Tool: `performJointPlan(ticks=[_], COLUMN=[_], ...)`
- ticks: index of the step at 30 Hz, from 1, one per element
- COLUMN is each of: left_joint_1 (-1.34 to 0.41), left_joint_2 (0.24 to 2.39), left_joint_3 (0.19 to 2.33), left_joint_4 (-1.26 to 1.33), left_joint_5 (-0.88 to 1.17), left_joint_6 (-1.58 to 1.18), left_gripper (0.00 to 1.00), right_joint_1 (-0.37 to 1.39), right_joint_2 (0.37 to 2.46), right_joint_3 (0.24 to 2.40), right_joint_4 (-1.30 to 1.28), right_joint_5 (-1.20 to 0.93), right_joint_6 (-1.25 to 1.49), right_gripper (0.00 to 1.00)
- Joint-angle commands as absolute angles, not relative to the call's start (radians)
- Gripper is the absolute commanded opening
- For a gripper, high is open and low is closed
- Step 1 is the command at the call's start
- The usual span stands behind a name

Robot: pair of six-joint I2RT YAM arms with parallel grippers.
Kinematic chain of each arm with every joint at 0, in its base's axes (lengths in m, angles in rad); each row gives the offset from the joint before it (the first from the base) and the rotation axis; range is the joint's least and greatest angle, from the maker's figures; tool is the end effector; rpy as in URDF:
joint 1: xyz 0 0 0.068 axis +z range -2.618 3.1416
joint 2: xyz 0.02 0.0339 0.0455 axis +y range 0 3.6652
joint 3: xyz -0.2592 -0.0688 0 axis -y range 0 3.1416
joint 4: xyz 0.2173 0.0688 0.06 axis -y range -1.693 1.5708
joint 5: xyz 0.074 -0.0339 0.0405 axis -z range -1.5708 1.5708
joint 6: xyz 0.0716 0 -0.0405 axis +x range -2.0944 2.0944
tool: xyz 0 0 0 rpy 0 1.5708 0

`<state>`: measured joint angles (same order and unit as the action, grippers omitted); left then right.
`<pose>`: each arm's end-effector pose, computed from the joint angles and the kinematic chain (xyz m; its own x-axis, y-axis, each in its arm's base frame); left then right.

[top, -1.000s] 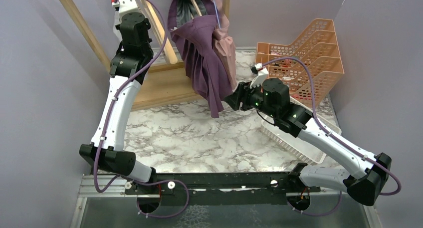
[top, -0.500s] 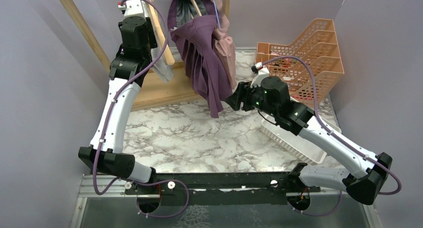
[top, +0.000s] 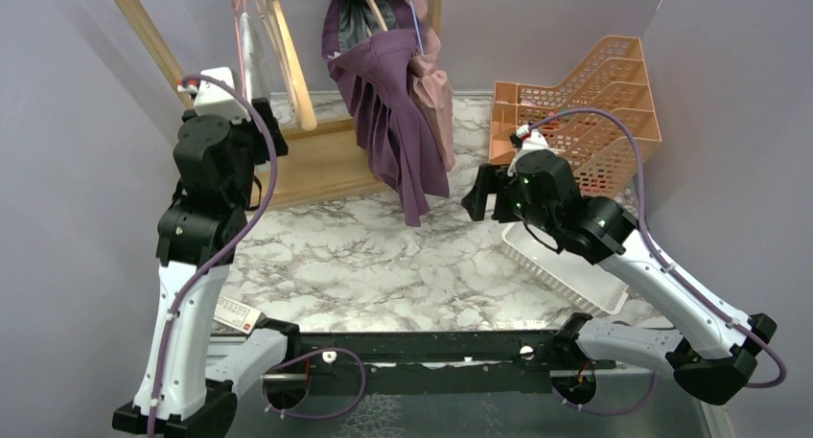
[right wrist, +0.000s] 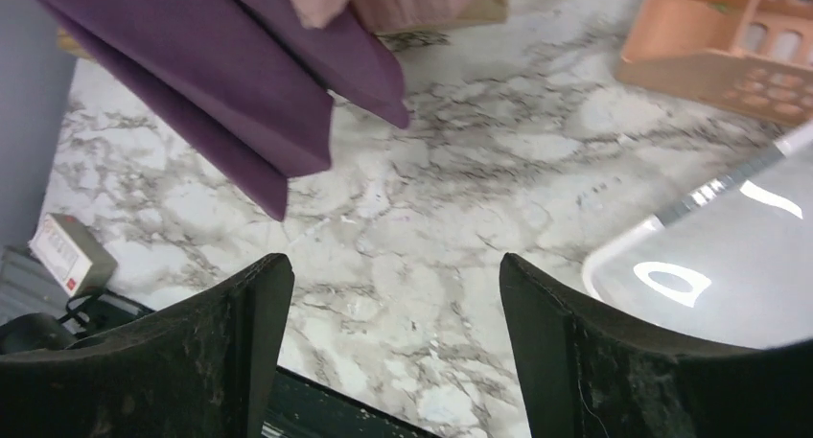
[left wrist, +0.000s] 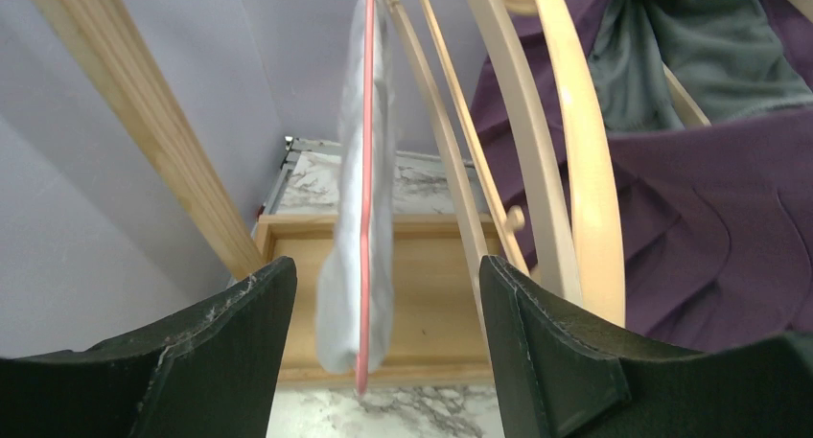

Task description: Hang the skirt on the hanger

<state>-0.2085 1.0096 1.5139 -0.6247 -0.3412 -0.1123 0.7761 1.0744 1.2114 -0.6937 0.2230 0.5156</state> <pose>0.1847 -0.0146 0.4735 -0.1022 -0.0863 -0.9910 -0.1423 0.9873 -0.0713 0.1722 0.1468 0.3545 -0.5988 0.0860 -0.7962 -0.2918 0.9024 0.3169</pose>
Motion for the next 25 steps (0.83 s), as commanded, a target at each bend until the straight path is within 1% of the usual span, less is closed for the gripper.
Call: performJointPlan(ticks=[1, 3, 6, 10, 12, 15, 20, 23, 25], left_joint_1=[-0.202, -0.203, -0.202, -0.202, -0.202, -0.203, -0.203, -0.202, -0.203], left_joint_2=[0.883, 0.790, 0.679, 0.573, 0.537, 0.485, 0.438, 0.424, 0.415], left_joint_3=[1.372, 1.280, 1.173, 1.113, 1.134, 1.192, 1.297, 1.336, 1.347], left_joint_4=[-0.728, -0.737, -0.744, -0.847, -0.929, -1.036, -1.131, -1.167, -1.185], left_joint_5=[-0.228, -0.190, -0.165, -0.181, -0.191, -0.236, -0.278, -0.278, -0.277], left_joint_6=[-0.242, -0.321, -0.414, -0.447, -0.436, -0.415, -0.384, -0.371, -0.371], left_gripper=[0.73, 0.73, 0.78, 0.83, 0.86, 0.89, 0.89, 0.89, 0.89], right_joint_1=[0.778, 0.779, 0.779, 0.779, 0.779, 0.779, 0.779, 0.779, 0.779], right_joint_2=[1.036, 1.029, 0.992, 0.915, 0.876, 0.819, 0.758, 0.709, 0.696], right_joint_3=[1.220, 1.236, 1.214, 1.228, 1.252, 1.294, 1.388, 1.406, 1.413], right_joint_4=[-0.898, -0.964, -1.013, -1.081, -1.114, -1.146, -1.197, -1.181, -1.177], right_joint_5=[0.384, 0.406, 0.405, 0.411, 0.423, 0.460, 0.488, 0.516, 0.510], right_joint_6=[0.606, 0.643, 0.663, 0.693, 0.704, 0.704, 0.682, 0.651, 0.630], right_gripper=[0.84, 0.84, 0.84, 0.84, 0.84, 0.87, 0.88, 0.85, 0.87])
